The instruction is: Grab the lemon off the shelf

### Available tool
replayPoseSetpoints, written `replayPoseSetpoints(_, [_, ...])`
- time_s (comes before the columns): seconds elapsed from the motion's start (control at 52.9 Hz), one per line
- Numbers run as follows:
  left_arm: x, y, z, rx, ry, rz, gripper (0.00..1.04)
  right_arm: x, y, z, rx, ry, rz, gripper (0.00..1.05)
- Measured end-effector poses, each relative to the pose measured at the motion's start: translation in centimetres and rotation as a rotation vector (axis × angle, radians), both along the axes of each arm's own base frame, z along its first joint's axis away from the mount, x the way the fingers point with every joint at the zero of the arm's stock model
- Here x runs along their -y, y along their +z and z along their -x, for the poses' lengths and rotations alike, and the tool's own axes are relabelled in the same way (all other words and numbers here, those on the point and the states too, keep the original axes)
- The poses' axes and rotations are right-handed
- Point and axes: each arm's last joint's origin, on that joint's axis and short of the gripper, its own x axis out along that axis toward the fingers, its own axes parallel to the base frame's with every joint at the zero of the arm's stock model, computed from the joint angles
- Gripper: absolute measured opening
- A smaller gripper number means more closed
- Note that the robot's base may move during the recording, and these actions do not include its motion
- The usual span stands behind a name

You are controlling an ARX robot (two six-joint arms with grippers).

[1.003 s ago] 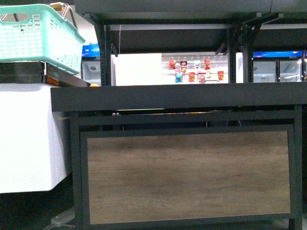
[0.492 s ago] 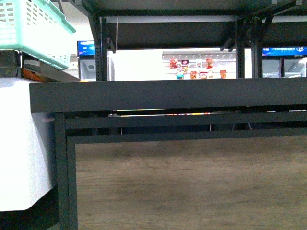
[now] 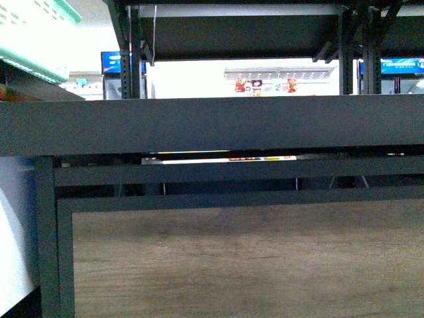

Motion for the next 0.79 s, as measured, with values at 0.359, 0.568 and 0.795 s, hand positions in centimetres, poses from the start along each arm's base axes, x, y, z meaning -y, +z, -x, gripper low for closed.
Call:
replayPoseSetpoints(0.359, [0.0,0.0,0.0,0.0,0.0,0.0,0.97,0.0,0.0,0.0,0.0,0.0,0.0,0.97])
replayPoseSetpoints(0.568, [0.0,0.0,0.0,0.0,0.0,0.0,0.97,0.0,0.0,0.0,0.0,0.001,0.0,0.97])
replayPoseSetpoints(0.795, [0.0,0.0,0.0,0.0,0.001,0.0,0.97,0.0,0.0,0.0,0.0,0.001,0.0,0.97])
